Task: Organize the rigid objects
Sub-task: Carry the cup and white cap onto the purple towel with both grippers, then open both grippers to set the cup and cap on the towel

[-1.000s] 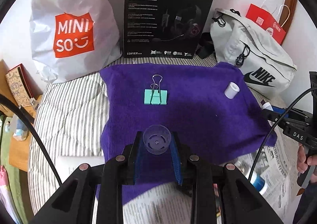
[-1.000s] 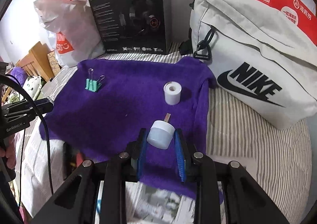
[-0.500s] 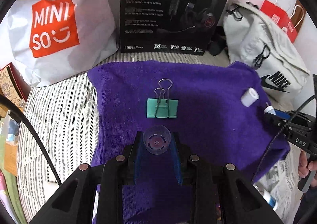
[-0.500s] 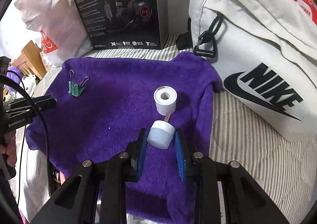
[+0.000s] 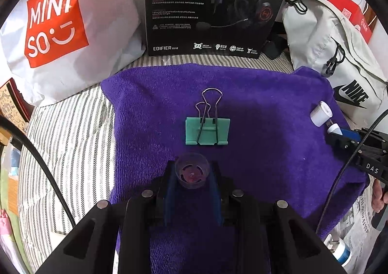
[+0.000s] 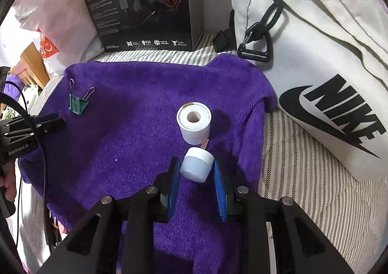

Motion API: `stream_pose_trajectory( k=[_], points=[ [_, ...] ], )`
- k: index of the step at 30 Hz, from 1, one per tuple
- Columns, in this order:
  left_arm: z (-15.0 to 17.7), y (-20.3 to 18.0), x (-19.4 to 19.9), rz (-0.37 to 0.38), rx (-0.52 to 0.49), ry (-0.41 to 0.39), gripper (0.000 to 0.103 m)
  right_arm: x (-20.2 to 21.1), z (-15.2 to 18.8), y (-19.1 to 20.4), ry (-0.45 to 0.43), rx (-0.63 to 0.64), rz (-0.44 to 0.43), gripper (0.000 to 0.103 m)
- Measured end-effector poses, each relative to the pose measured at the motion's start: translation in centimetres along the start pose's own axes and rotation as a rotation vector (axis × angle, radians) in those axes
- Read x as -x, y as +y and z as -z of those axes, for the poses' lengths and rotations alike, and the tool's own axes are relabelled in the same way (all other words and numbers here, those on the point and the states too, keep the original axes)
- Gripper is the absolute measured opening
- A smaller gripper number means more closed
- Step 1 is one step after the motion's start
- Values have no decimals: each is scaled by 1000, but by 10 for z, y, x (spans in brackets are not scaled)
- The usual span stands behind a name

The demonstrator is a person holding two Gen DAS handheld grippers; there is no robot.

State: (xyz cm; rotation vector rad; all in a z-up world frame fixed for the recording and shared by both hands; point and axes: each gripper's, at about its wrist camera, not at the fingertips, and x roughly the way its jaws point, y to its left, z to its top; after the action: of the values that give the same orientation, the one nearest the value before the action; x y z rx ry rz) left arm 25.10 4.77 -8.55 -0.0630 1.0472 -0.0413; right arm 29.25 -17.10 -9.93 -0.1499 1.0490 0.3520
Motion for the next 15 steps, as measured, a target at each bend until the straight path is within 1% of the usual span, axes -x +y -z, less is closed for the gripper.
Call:
stream_pose_trajectory(
  k=[3,7,12,14,15],
  points=[
    [-2,0,-3,0,-6,0,26,-5,-2,0,12,-1,-7,28],
    [-3,1,-5,0,-12,-5,26,-6,-3,2,6,3,-1,28],
    [-2,-4,-8,-27,-46,-12,26,-7,-4,3,0,16,1,28],
    [-1,-6,-8,-32,-50,-16,28,-7,-3,2,-7,17,-8,28],
    [-1,-7,-7,-30,-50,-16,31,-6,-3,2,-11,18,-14,28]
  ],
)
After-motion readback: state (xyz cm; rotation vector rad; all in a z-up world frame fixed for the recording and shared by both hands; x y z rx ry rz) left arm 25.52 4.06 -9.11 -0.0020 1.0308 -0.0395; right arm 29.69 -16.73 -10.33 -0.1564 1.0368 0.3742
